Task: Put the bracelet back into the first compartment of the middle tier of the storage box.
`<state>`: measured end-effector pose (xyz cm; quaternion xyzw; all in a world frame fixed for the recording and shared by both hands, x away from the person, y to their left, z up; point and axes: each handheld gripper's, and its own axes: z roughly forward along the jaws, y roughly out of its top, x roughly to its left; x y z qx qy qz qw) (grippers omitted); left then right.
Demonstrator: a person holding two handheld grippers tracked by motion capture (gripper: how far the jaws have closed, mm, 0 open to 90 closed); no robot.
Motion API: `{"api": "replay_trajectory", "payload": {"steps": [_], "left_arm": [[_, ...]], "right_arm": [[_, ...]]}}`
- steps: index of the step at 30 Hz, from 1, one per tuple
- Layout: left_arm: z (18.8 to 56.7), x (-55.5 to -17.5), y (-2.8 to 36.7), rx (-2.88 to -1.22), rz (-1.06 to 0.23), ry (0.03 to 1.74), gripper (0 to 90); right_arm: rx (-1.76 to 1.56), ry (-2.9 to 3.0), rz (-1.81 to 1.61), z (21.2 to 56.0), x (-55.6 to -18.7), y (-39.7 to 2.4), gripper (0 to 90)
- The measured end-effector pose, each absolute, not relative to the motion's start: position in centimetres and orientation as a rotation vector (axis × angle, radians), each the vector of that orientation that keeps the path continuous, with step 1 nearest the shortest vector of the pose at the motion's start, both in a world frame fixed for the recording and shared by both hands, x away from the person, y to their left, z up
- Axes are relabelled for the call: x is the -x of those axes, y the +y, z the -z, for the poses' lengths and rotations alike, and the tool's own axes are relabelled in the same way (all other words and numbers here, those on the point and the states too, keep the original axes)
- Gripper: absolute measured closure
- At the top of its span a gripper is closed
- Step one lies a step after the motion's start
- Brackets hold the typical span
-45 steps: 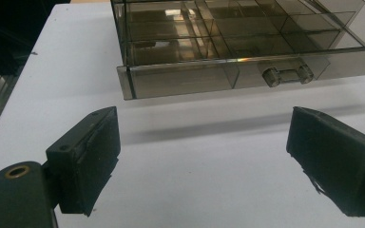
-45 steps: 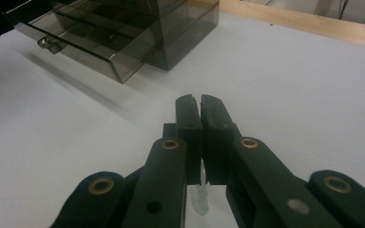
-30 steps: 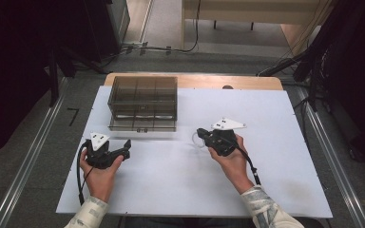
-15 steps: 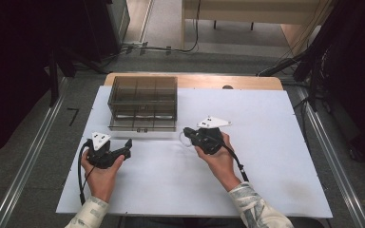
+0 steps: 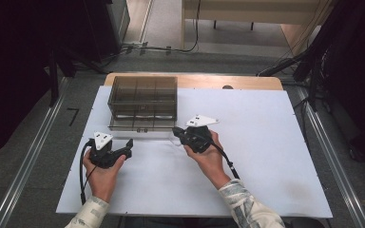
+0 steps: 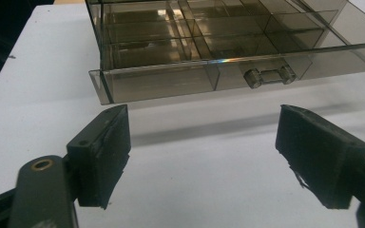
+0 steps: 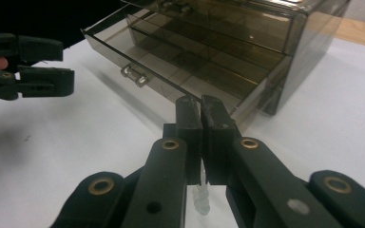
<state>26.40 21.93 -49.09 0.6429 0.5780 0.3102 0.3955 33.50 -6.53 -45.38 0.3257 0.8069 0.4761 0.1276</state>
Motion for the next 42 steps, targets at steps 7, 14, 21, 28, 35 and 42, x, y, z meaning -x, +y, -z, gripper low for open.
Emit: {"api": "replay_trajectory", "payload": {"steps": [7,14,21,28,35,42], "left_arm": [[49.1,-26.4,21.8,-1.628,-0.783,1.462,22.9],[49.0,-26.4,21.6,-1.635,-0.785,1.448,27.7],[49.0,-26.4,21.4,-1.645,-0.8,1.425,36.4],[49.0,-26.4,21.4,-1.646,-0.809,1.425,40.8],[49.2,-26.5,21.2,-1.655,-0.813,1.421,44.6],[49.2,-26.6,21.0,-1.659,-0.794,1.415,48.7]], "right_arm": [[-0.938,2.356,-1.4,45.1,-33.6,-5.2,85.1],[-0.932,2.365,-1.405,45.2,-33.7,-4.2,85.1],[-0.909,2.374,-1.415,45.1,-33.8,-2.8,85.1],[-0.89,2.388,-1.43,44.7,-33.6,-1.5,85.1],[-0.858,2.409,-1.44,44.9,-33.3,-0.4,85.1],[-0.849,2.417,-1.454,44.9,-33.2,0.5,85.1]]}}
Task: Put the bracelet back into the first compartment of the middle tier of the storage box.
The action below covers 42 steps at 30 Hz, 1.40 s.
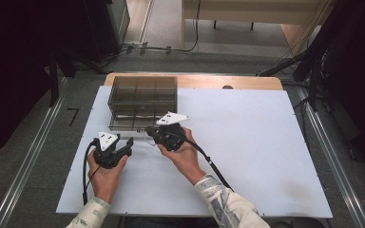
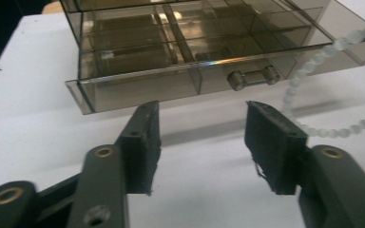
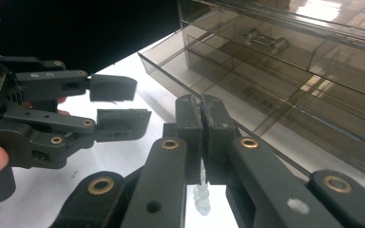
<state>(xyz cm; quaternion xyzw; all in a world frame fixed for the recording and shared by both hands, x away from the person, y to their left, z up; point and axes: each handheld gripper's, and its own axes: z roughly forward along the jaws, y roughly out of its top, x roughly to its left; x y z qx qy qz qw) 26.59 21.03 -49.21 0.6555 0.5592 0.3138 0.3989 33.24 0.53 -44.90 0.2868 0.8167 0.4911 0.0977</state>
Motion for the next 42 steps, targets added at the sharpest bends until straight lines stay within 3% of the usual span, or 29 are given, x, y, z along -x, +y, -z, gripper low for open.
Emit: {"api": "replay_trajectory", "payload": {"steps": [12,36,42], "left_arm": [[49.2,-26.7,20.6,-1.663,-0.784,1.397,49.7],[49.4,-27.1,20.8,-1.665,-0.73,1.35,64.2],[49.5,-27.3,20.9,-1.675,-0.704,1.333,78.7]], "right_arm": [[-0.843,2.419,-1.469,44.7,-33.4,1.7,85.1],[-0.814,2.448,-1.513,44.5,-32.8,3.4,85.1],[-0.81,2.457,-1.513,44.5,-32.7,3.4,85.1]]}}
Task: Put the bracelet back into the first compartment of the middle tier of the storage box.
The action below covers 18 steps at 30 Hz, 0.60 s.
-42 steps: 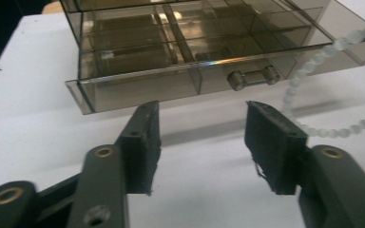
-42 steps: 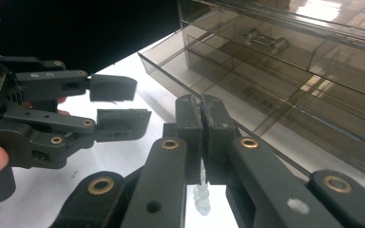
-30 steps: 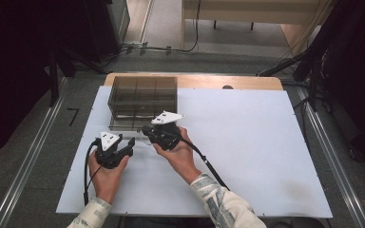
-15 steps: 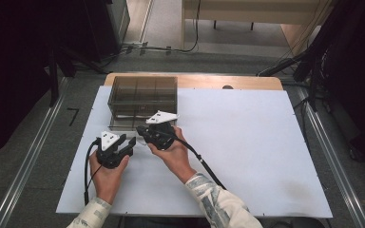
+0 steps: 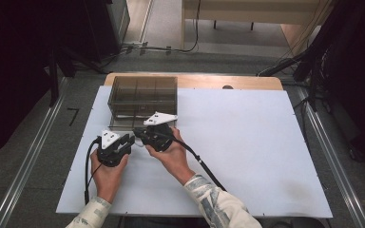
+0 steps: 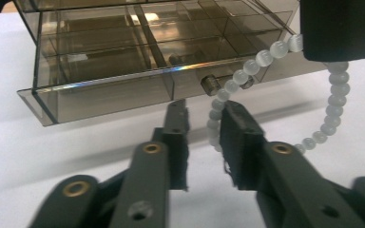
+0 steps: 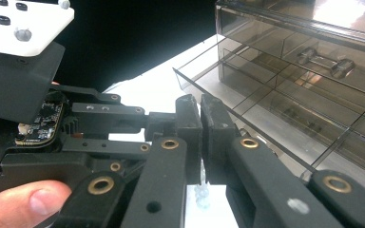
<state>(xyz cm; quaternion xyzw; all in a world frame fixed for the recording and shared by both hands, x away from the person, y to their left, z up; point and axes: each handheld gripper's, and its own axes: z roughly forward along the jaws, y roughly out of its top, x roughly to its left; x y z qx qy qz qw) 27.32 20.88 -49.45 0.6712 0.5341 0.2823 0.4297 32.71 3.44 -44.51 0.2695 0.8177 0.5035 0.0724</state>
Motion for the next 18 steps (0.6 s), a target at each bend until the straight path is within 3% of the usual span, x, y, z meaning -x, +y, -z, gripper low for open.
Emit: {"api": "replay_trajectory", "payload": {"steps": [6,14,18], "left_arm": [[49.31,-27.27,20.97,-1.675,-0.702,1.318,86.4],[48.8,-26.9,21.29,-1.62,-0.733,1.304,86.8],[48.49,-26.69,21.52,-1.588,-0.753,1.298,86.8]], "right_arm": [[-0.808,2.456,-1.508,44.55,-32.68,3.45,85.1],[-0.822,2.438,-1.499,44.56,-32.82,3.09,84.1],[-0.834,2.428,-1.487,44.71,-32.97,2.89,79.2]]}}
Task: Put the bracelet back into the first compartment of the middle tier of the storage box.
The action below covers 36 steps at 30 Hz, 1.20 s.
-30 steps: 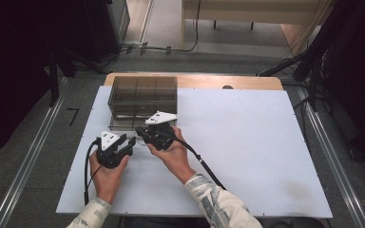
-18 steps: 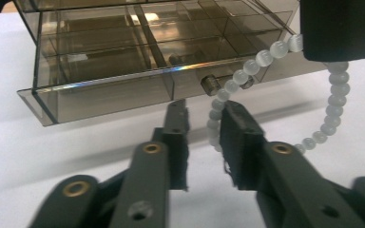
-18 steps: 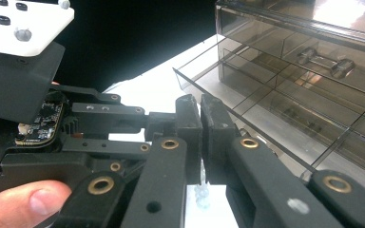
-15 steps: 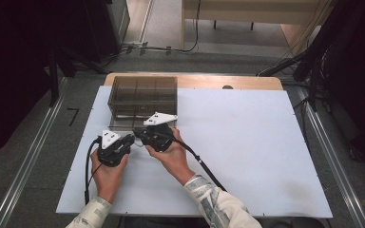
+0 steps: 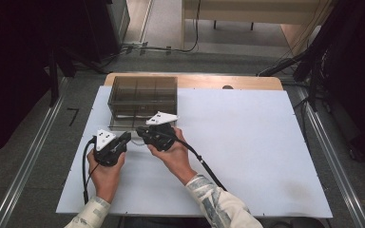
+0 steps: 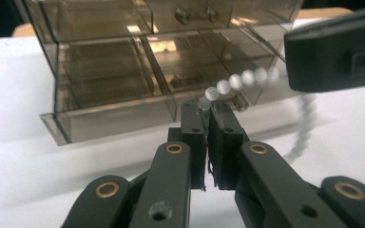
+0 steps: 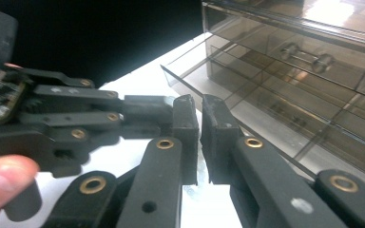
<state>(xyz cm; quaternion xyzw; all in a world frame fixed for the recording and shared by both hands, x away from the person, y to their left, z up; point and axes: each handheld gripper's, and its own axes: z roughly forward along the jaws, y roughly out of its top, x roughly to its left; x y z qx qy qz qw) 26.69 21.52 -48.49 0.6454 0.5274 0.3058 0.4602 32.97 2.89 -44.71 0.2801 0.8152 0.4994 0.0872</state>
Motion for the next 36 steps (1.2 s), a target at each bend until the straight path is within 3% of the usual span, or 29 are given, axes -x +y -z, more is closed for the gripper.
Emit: {"api": "replay_trajectory", "payload": {"steps": [17,36], "left_arm": [[47.3,-25.9,22.3,-1.495,-0.803,1.263,86.8],[46.9,-26.2,23.3,-1.436,-0.842,1.289,86.8]], "right_arm": [[-0.888,2.41,-1.407,45.9,-33.6,0.2,68.7],[-1.026,2.315,-1.316,46.3,-34.8,-8.2,65.0]]}}
